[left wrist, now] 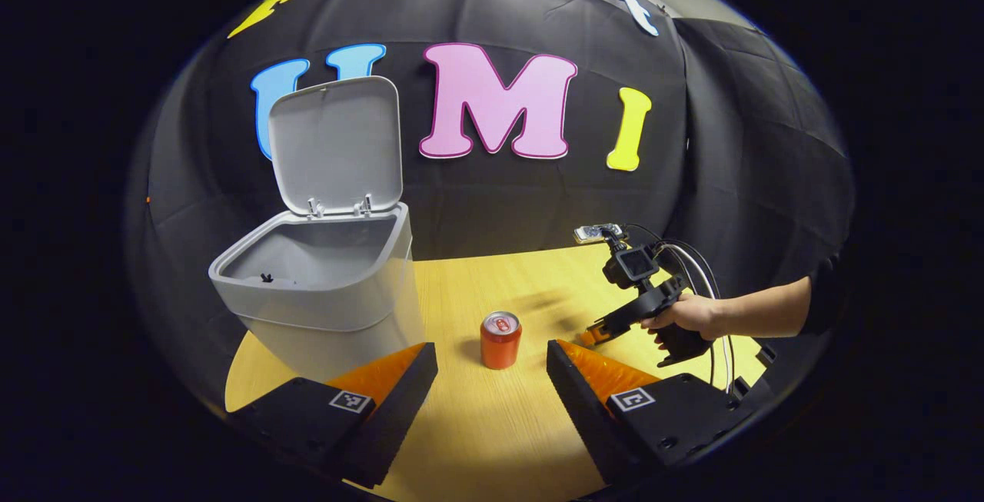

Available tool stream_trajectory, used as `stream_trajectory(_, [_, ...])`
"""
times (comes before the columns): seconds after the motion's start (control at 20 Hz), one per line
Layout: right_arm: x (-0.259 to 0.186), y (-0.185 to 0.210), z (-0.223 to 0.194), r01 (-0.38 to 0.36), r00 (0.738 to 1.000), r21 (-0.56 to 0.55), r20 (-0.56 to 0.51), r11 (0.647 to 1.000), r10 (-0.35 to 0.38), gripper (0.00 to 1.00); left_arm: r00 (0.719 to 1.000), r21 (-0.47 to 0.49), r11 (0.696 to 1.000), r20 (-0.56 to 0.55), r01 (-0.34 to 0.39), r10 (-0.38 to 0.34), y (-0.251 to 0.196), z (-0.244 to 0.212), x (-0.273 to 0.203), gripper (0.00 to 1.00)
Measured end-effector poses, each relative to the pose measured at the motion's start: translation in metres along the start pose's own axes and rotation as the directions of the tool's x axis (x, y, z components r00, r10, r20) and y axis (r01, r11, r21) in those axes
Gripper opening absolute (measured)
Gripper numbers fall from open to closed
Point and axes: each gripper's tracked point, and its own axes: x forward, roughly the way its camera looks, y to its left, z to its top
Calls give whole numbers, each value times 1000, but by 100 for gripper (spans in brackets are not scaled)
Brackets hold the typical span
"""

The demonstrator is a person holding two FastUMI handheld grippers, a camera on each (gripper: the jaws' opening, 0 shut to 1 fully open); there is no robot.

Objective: Press the lid of the desktop garbage bin to open it, pick up the crumpled paper on the desktop and throw it into the bin, then pick up the pop can on the desktop and drop it into the bin, and finally close the garbage bin lid.

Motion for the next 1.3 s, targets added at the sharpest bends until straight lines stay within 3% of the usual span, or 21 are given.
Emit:
stream_trajectory(0.3, [-63,22,69,-81,982,-74,166,994,93,42,999,10,1000,35,12,-12,1,5,-13,97])
stream_trajectory(0.6, [-127,92,148,-196,912,-212,320,957,257,42,995,-7,1000,104,-5,5,9,28,-24,96])
stream_trajectory(1.0, [-164,246,183,-345,821,-426,294,836,489,42,984,-30,997,158,-73,76,46,38,-49,97])
stream_trajectory(1.15, [-163,290,179,-376,806,-480,253,793,535,42,982,-46,993,153,-106,112,59,32,-56,96])
stream_trajectory(1.3, [-156,313,172,-391,804,-503,222,771,552,42,979,-64,989,148,-133,141,69,28,-63,97])
